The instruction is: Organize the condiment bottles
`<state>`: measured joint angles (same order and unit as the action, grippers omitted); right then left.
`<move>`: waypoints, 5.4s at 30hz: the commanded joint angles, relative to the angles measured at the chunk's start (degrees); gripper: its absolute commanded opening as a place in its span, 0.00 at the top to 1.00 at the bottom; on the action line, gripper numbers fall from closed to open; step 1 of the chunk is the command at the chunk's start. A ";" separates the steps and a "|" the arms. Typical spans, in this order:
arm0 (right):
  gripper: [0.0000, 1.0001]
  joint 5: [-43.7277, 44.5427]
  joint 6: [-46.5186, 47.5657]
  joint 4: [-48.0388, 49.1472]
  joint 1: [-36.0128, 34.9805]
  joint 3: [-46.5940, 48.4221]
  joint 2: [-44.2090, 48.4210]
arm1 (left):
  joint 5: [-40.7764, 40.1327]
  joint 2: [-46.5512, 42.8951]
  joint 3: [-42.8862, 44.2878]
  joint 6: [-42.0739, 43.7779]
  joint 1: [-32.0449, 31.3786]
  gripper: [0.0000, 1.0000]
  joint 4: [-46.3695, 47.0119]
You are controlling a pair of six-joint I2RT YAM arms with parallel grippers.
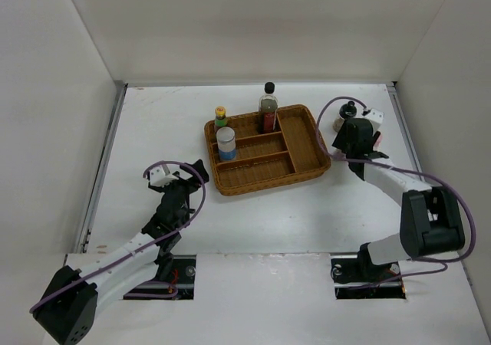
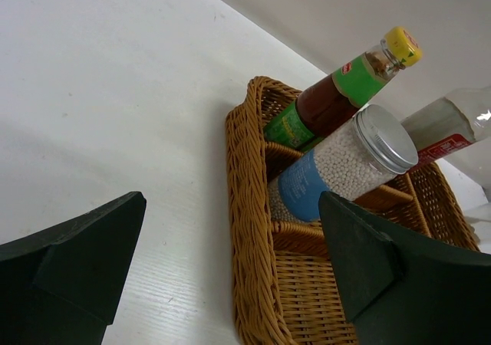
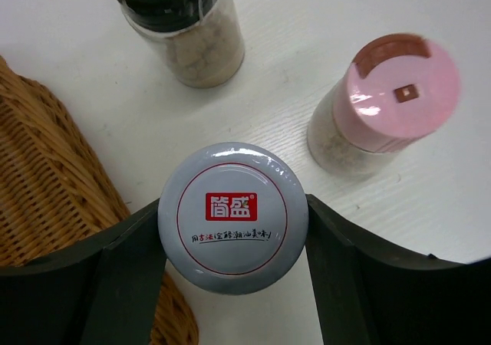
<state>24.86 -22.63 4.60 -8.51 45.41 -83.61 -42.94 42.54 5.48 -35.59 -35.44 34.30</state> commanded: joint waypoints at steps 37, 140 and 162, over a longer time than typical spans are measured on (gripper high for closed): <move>0.37 6.86 4.61 21.24 -53.84 17.96 -14.46 | 4.71 -1.94 -1.78 -5.54 5.43 0.00 0.68; 0.24 -3.51 5.58 9.29 -14.56 34.58 -27.40 | 5.58 0.79 -1.52 -6.68 6.39 0.00 0.94; 0.00 7.32 -0.30 4.28 7.22 3.11 5.04 | 7.17 -0.71 -1.78 -7.12 6.48 0.00 0.59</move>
<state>30.52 -20.27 9.50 -4.34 51.33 -77.47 -36.75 42.70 4.45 -42.06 -29.26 33.58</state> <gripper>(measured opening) 0.998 0.997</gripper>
